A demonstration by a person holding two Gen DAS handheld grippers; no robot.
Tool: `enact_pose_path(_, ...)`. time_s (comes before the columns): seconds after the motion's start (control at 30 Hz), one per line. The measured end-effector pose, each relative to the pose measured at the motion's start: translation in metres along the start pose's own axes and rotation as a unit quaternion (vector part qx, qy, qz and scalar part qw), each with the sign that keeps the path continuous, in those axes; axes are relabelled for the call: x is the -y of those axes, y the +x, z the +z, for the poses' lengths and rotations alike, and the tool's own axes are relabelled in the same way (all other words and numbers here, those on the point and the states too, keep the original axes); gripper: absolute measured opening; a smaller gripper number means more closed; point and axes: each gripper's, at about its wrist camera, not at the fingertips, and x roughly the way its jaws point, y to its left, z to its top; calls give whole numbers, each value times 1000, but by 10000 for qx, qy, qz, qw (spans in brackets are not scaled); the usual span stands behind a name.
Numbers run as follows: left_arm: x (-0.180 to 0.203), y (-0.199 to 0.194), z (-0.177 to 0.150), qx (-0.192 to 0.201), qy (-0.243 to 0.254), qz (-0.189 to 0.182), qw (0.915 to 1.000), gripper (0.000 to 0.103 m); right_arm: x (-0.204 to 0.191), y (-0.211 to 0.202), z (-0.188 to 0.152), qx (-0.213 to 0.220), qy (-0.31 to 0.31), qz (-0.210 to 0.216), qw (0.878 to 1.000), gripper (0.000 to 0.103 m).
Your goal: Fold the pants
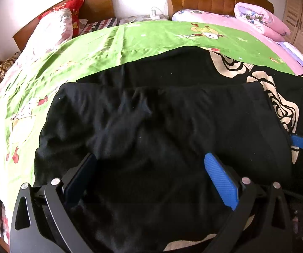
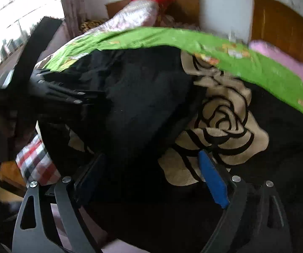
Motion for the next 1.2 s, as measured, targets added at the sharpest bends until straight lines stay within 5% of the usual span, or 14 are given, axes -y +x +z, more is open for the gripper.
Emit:
enact_pose_path(0.13,8,-10,3,-33,-83,403,9991,101,37,-54,-10,833,882,156,9925,86)
enact_pose_path(0.23,24,-43,4,506,-117,194,9985,101,100,-127,-41,1822,2103,43,9605,89)
enact_pose_path(0.3,36,-60,5,791,-85,-107,9968,101,150,-165,-82,2288,3103,126,9226,89)
enact_pose_path(0.37,51,-69,7,960,-18,-358,9947,101,187,-184,-116,2432,3808,113,8921,89)
enact_pose_path(0.47,76,-64,7,956,123,-455,9943,101,218,-186,-145,2273,4302,157,8735,89)
enact_pose_path(0.63,99,-37,2,613,241,-310,9973,101,221,-154,-145,1695,4214,295,8904,89)
enact_pose_path(0.87,99,-9,-10,272,160,-376,9988,102,197,-127,-112,920,3684,-377,9244,90)
enact_pose_path(0.97,97,-7,-11,287,176,-427,9985,102,201,-120,-112,1091,3901,193,9141,89)
enact_pose_path(1.1,97,-7,-12,307,210,-455,9983,102,216,-127,-123,1489,4426,87,8843,85)
enact_pose_path(1.2,97,-7,-12,355,219,-477,9980,102,214,-125,-118,1485,4320,364,8888,79)
